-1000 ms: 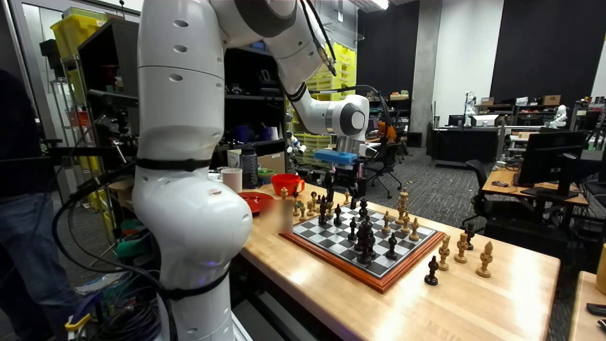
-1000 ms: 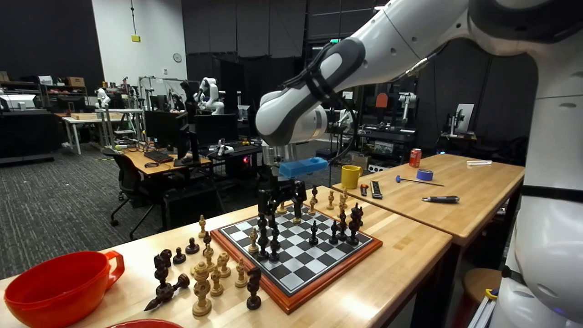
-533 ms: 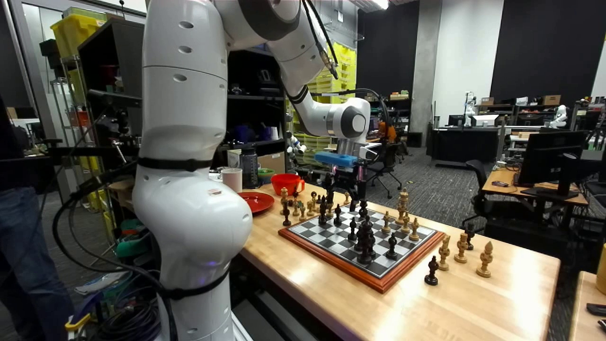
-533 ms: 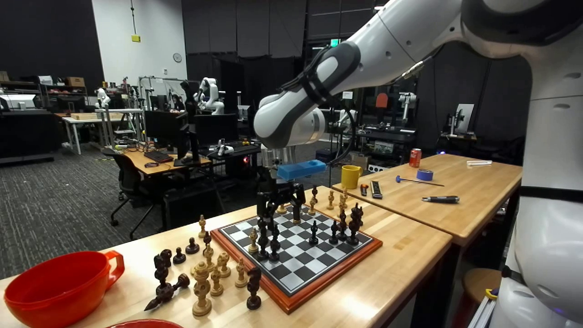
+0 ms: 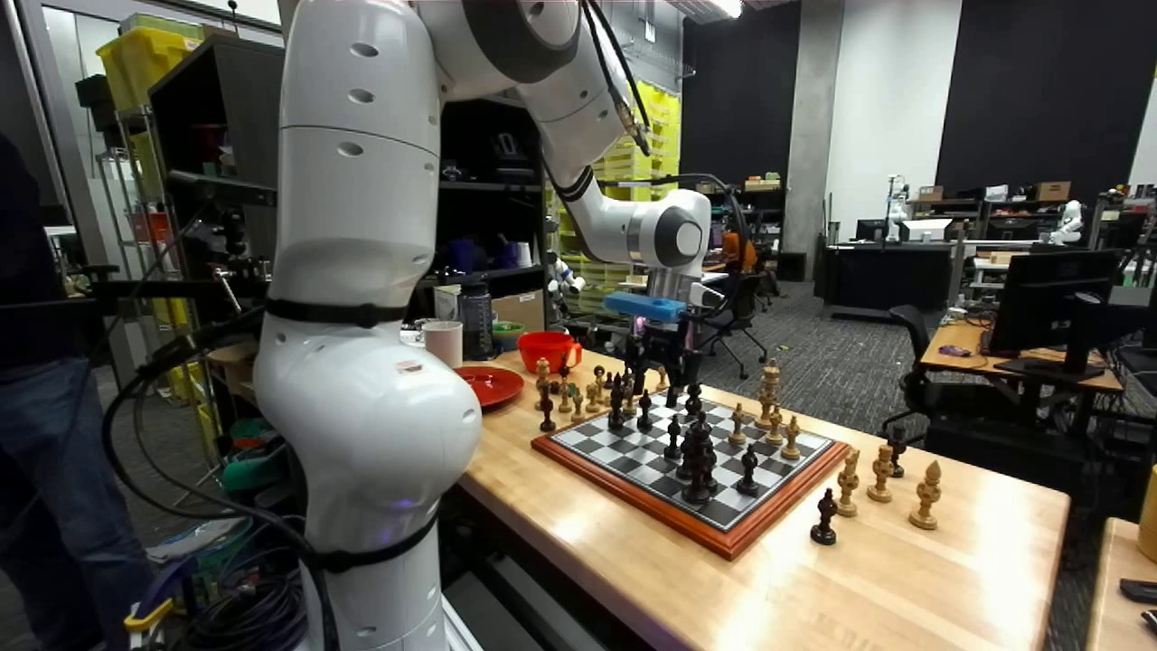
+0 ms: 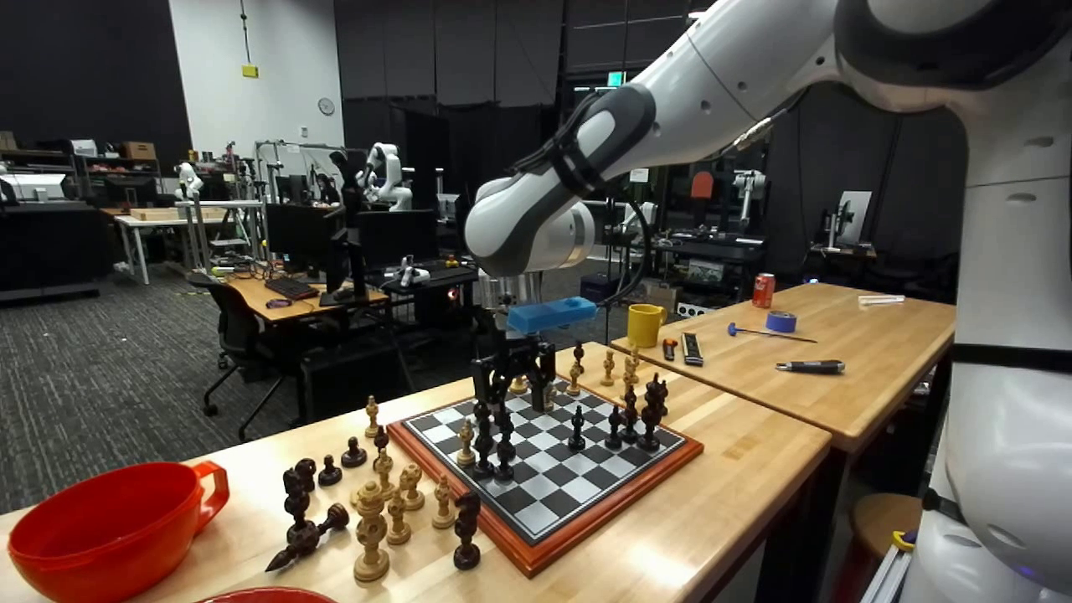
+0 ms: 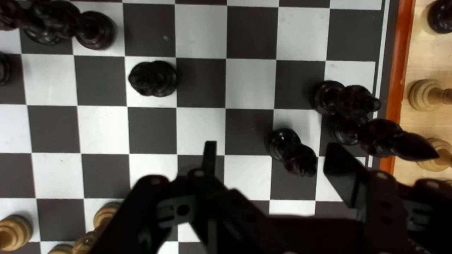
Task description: Move the black chess piece one space backwards
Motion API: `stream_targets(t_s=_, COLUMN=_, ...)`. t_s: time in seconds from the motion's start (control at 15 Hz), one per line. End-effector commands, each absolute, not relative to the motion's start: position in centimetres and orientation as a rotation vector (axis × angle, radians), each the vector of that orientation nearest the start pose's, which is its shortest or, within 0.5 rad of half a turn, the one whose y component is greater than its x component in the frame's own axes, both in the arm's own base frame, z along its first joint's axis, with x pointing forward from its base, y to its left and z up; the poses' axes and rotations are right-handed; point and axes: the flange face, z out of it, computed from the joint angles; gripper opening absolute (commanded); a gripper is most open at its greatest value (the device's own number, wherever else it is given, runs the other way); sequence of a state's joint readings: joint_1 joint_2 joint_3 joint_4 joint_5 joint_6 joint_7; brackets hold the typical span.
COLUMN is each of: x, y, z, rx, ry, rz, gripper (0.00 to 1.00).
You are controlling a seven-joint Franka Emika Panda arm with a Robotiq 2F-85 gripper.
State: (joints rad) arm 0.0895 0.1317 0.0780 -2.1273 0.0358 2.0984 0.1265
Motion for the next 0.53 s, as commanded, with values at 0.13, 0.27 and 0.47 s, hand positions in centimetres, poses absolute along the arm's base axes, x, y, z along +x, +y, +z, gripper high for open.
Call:
stream_targets(t_s=0.13, x=53.6, y=9.2, z=34.0, rx=-3.093, ry=-0.038, rz=0.236, gripper=0.28)
stream_targets(t_s=0.27, x=53.4, y=9.5, z=33.9, rx=-3.088, ry=-0.056, rz=0.242, gripper=0.14)
stream_targets(t_s=0.47, x=53.2, y=10.0, z=34.0, rx=-3.077, ry=-0.085, rz=0.242, gripper=0.02)
